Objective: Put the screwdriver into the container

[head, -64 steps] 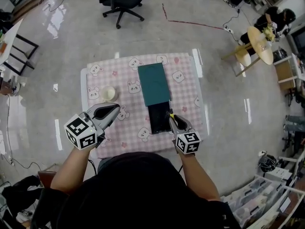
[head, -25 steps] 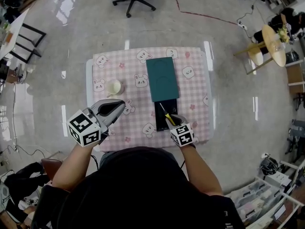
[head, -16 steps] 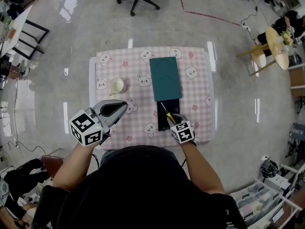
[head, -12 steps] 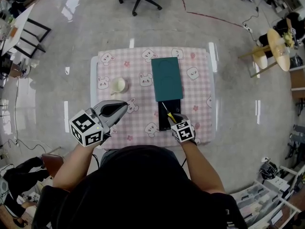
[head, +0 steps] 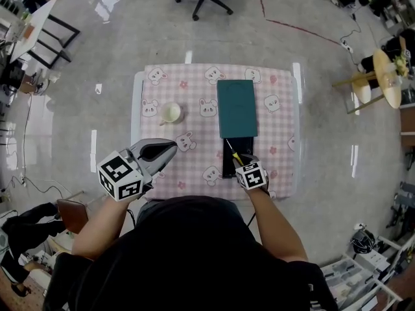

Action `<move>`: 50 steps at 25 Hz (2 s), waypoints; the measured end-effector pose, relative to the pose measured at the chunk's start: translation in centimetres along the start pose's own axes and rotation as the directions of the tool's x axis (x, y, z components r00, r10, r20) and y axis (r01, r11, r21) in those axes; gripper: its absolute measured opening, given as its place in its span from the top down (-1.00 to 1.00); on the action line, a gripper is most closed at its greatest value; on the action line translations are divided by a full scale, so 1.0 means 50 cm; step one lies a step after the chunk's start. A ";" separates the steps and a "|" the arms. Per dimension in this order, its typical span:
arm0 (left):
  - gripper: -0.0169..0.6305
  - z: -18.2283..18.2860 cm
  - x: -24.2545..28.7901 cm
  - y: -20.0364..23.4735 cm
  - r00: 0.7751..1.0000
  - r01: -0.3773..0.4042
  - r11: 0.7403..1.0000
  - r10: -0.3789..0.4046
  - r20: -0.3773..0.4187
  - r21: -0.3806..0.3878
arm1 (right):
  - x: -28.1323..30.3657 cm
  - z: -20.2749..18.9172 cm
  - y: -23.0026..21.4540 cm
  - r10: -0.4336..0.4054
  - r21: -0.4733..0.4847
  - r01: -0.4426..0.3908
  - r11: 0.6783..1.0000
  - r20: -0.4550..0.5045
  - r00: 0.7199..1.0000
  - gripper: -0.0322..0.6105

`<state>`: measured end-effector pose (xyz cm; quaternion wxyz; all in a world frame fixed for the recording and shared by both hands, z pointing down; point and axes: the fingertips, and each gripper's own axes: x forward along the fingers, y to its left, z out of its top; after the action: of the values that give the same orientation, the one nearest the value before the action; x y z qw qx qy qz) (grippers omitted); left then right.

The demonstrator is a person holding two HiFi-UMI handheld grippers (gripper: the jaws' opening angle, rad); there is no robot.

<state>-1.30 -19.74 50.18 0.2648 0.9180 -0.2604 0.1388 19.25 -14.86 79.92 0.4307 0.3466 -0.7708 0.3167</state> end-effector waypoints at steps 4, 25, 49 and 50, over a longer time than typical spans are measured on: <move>0.95 -0.004 -0.007 0.000 1.000 -0.008 1.000 0.008 0.003 -0.006 | 0.008 0.000 -0.003 -0.007 0.008 0.007 1.000 -0.018 1.000 0.56; 0.95 -0.014 -0.035 -0.001 1.000 -0.013 1.000 0.013 0.019 -0.016 | 0.027 -0.006 -0.007 -0.053 -0.040 0.048 0.998 -0.131 0.990 0.55; 0.95 -0.027 -0.069 -0.020 0.999 0.042 0.999 -0.042 0.032 0.007 | -0.014 -0.004 -0.002 -0.124 -0.013 0.124 0.992 -0.132 0.983 0.49; 0.95 -0.026 -0.071 -0.022 0.998 0.045 0.999 -0.045 0.032 0.010 | -0.019 -0.005 -0.001 -0.128 -0.011 0.127 0.992 -0.128 0.984 0.49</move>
<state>-3.79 -16.77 49.41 0.2594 0.9270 -0.2433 0.1193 19.78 -14.45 79.18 0.4992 0.3734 -0.7183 0.3089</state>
